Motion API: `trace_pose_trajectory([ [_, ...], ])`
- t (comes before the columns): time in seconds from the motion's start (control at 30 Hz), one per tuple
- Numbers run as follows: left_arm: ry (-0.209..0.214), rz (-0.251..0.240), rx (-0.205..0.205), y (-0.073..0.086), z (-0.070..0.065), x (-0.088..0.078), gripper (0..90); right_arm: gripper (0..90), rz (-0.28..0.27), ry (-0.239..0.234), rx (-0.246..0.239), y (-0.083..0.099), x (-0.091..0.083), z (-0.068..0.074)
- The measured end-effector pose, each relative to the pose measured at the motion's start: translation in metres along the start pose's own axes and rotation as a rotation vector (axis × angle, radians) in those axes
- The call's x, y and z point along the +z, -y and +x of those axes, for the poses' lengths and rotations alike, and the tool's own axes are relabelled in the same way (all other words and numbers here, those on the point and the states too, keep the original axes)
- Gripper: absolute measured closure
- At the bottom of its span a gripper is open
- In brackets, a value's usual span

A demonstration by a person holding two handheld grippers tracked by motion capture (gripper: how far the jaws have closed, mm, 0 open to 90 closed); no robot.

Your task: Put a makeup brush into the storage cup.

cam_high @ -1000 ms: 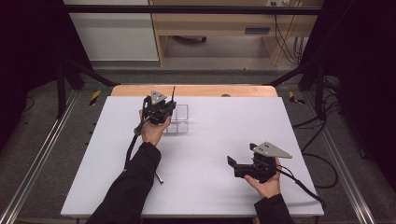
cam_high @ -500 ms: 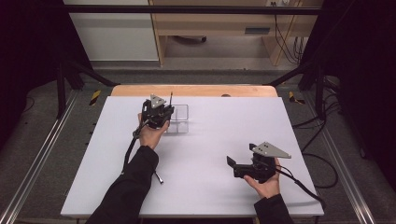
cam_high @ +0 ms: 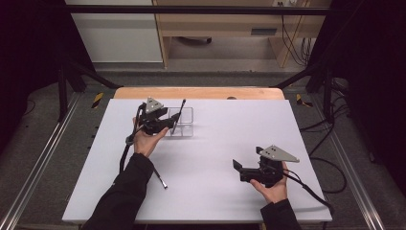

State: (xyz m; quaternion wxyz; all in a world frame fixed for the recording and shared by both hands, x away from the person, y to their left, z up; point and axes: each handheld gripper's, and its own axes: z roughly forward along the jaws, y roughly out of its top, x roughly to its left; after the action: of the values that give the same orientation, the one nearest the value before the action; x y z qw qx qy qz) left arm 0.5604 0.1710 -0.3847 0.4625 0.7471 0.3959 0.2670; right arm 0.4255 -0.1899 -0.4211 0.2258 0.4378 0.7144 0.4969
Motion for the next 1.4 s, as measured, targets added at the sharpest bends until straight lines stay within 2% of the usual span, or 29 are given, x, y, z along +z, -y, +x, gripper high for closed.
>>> trace_pose_trajectory([
  [0.07,0.006,-0.011,-0.001,0.001,0.000,-0.006,43.6,2.0,-0.003,-0.001,0.001,0.000,0.000,0.000],
  [0.13,0.005,-0.009,0.001,0.002,0.000,-0.011,38.2,2.0,-0.005,0.001,0.005,-0.001,-0.001,0.000],
  [0.2,0.023,-0.002,-0.018,0.002,0.001,-0.016,30.4,1.9,-0.008,0.001,0.005,-0.001,-0.001,-0.001],
  [0.27,0.025,-0.013,-0.027,0.004,0.001,-0.021,28.3,1.6,-0.010,0.001,0.004,-0.001,-0.002,-0.001],
  [0.43,0.029,-0.031,-0.019,0.009,0.000,-0.036,21.8,1.1,-0.014,-0.003,0.007,-0.002,-0.003,-0.001],
  [0.6,0.026,-0.034,0.011,0.017,-0.002,-0.050,15.3,0.8,-0.019,-0.006,0.006,-0.002,-0.003,-0.001],
  [0.73,0.031,-0.042,0.031,0.025,-0.004,-0.062,14.8,0.8,-0.015,-0.005,0.005,-0.002,-0.003,-0.002],
  [1.0,0.069,-0.041,0.033,0.046,-0.007,-0.084,12.8,0.5,-0.013,-0.013,-0.004,-0.003,-0.004,-0.002],
  [1.2,0.061,-0.042,0.023,0.062,-0.007,-0.096,12.7,0.5,-0.014,-0.012,-0.008,-0.002,-0.005,-0.002],
  [1.3,0.065,-0.045,0.005,0.068,-0.005,-0.102,13.1,0.5,-0.020,-0.009,-0.012,-0.003,-0.007,-0.002],
  [1.4,0.067,-0.034,0.016,0.072,-0.005,-0.106,12.5,0.5,-0.020,-0.006,-0.015,-0.003,-0.007,-0.002],
])
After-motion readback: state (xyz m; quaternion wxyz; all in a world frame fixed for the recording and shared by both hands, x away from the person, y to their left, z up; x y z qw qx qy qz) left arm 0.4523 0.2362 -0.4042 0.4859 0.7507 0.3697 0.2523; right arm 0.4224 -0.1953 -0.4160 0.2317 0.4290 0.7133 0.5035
